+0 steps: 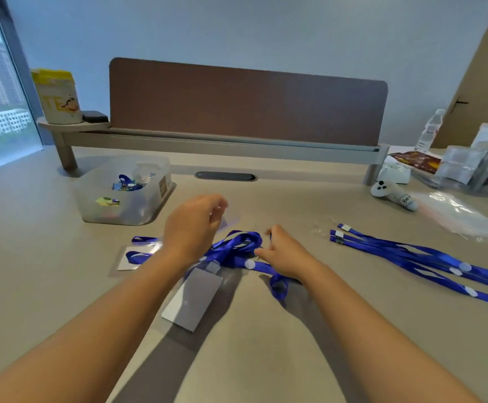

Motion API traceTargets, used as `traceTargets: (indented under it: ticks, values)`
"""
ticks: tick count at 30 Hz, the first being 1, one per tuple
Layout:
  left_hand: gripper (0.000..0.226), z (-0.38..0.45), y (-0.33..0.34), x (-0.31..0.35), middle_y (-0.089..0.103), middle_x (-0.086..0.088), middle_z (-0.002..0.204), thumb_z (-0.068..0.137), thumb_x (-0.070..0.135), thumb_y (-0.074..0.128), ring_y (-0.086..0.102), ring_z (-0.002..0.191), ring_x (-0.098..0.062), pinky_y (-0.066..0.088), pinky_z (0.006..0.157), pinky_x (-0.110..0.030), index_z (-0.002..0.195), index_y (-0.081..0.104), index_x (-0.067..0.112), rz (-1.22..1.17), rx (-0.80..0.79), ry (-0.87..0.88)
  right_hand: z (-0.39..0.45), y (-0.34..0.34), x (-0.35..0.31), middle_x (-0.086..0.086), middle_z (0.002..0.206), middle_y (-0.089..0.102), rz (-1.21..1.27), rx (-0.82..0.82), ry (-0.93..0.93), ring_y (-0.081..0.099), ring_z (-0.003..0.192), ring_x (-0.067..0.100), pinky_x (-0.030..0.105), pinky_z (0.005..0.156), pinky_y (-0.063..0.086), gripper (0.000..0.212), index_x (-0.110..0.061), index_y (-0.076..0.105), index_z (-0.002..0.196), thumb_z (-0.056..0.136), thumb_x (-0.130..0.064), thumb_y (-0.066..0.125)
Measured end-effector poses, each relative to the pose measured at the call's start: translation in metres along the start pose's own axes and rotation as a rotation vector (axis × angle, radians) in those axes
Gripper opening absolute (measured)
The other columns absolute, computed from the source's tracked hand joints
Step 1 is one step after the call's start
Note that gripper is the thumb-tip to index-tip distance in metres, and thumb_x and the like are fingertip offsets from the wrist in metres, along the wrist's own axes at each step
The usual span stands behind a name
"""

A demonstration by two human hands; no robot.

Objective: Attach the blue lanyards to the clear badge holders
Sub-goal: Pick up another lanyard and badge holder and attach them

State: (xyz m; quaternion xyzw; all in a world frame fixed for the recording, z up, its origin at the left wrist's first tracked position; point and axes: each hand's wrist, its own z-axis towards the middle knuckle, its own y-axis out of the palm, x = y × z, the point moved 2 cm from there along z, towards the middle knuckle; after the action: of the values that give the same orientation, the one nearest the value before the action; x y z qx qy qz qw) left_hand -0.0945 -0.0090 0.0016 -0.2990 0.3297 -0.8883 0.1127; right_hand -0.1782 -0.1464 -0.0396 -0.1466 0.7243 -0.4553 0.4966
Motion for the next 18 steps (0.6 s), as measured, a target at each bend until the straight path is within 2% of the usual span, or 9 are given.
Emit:
traceTargets:
  ticks: [2,5,9,13,15,18]
  values:
    - [0.02,-0.007,0.003,-0.004,0.067,-0.015,0.106,0.089,0.015,0.046,0.06,0.09,-0.031,0.051,0.077,-0.04,0.102,0.059,0.01,0.024,-0.017,-0.003,0.003,0.019,0.005,0.011,0.104,0.048,0.003,-0.009,-0.001,0.049,0.092,0.024,0.031,0.077,0.037,0.05,-0.003,0.037,0.128,0.085,-0.023,0.055]
    - [0.018,-0.011,0.005,-0.014,0.067,-0.013,0.105,0.089,0.015,0.047,0.06,0.089,-0.029,0.051,0.075,-0.037,0.101,0.06,0.011,0.053,-0.023,-0.013,0.007,0.034,0.006,0.011,0.127,0.052,-0.147,0.054,-0.042,0.052,0.111,0.029,0.038,0.092,0.044,0.05,-0.007,0.037,0.129,0.086,-0.024,0.055]
    - [0.018,-0.012,0.007,-0.022,0.067,-0.014,0.105,0.089,0.016,0.047,0.06,0.089,-0.028,0.045,0.071,-0.03,0.101,0.06,0.01,0.061,-0.032,-0.035,0.009,0.031,0.008,0.012,0.118,0.06,-0.193,0.085,-0.051,0.055,0.107,0.031,0.036,0.091,0.041,0.044,-0.009,0.039,0.126,0.088,-0.025,0.054]
    - [0.019,-0.01,0.007,-0.021,0.067,-0.015,0.106,0.088,0.015,0.048,0.061,0.091,-0.029,0.046,0.073,-0.03,0.102,0.06,0.009,0.038,-0.023,-0.061,0.007,0.016,0.003,0.005,0.095,0.052,-0.021,0.071,-0.029,0.048,0.088,0.023,0.038,0.091,0.041,0.039,-0.009,0.046,0.12,0.087,-0.025,0.057]
    - [0.019,-0.008,0.003,-0.019,0.067,-0.016,0.106,0.088,0.014,0.048,0.061,0.091,-0.03,0.046,0.074,-0.031,0.102,0.059,0.008,0.02,-0.013,-0.074,0.005,0.002,-0.006,0.002,0.097,0.049,0.106,0.091,-0.048,0.046,0.089,0.019,0.035,0.086,0.041,0.036,-0.009,0.048,0.119,0.086,-0.02,0.058]
    - [0.019,-0.002,-0.008,-0.013,0.067,-0.017,0.106,0.088,0.013,0.048,0.061,0.093,-0.031,0.046,0.076,-0.031,0.102,0.06,0.007,-0.017,0.016,-0.089,0.001,-0.018,-0.026,0.002,0.107,0.048,0.28,0.122,-0.122,0.046,0.094,0.015,0.025,0.075,0.039,0.035,-0.008,0.047,0.123,0.089,-0.012,0.054]
